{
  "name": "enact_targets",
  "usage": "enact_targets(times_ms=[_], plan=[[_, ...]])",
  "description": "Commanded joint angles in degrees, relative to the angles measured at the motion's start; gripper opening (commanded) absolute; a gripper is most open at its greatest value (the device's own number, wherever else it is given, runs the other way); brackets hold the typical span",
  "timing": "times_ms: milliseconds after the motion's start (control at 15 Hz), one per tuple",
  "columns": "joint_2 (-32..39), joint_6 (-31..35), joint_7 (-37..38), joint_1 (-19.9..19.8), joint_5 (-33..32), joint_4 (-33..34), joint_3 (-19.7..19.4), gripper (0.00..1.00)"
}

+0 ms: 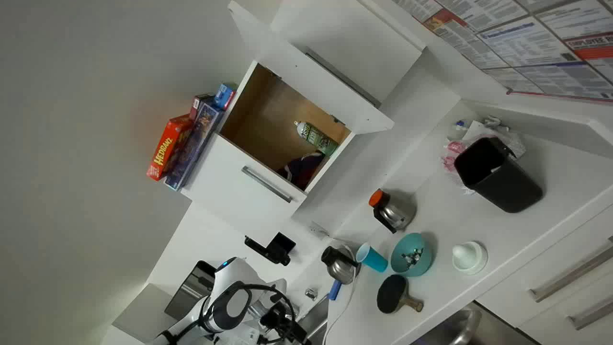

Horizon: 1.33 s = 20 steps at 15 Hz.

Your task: Take the can from the cabinet and put it on the counter

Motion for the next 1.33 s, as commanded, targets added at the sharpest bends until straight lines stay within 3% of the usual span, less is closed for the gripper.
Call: enact_targets(times_ms=[0, 733, 1267], plan=[[-0.1, -0.3, -0.4, -0.8, 0.4, 0.1, 0.7, 1.0], [-1.3, 1.7, -0.3, -2.6, -2.3, 2.2, 0.8, 1.0], [-6.2, 16.8, -4.4, -6.7, -9.8, 7.5, -1.2, 1.0]])
